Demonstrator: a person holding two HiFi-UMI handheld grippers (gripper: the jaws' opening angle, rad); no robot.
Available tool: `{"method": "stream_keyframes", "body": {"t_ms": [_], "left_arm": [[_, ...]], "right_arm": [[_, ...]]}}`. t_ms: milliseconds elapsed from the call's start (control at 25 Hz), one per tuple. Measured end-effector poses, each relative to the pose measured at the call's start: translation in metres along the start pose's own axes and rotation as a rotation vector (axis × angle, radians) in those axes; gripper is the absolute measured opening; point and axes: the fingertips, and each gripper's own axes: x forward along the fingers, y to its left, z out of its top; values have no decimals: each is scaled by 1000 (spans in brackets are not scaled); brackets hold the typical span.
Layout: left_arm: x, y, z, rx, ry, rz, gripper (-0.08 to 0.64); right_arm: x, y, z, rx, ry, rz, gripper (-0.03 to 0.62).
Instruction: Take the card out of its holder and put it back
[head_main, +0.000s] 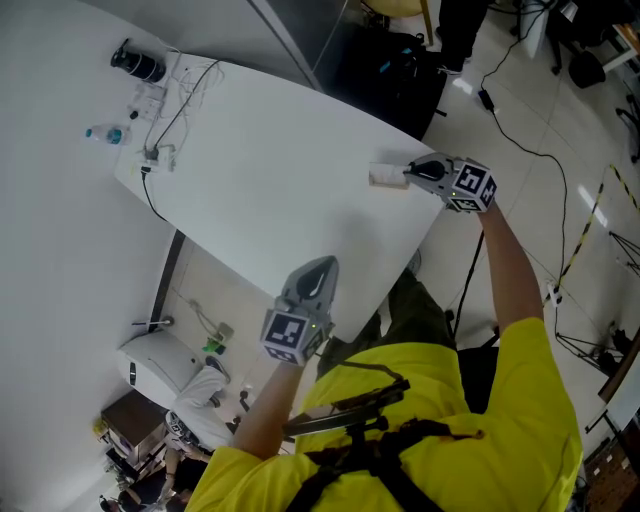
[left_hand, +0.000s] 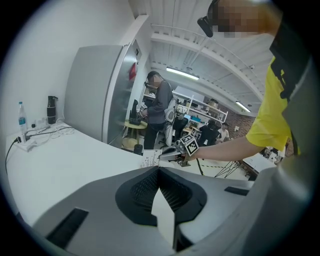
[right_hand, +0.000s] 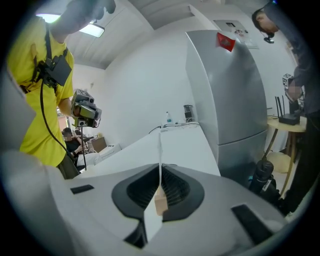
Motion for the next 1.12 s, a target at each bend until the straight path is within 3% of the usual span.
{"method": "stream_keyframes", "body": {"t_ms": [360,840,1120], "left_arm": [[-9,-4,4,4,-49,-18,2],[-25,-15,39,80,-205,-91,2],[-35,-23,42,33,-246,-111,2]], "right_arm": [[-29,4,54,-40,-72,-32,18],[-114,31,232,-183,-178,-93,17],[-131,49,257,-211,-191,-114,17]]}}
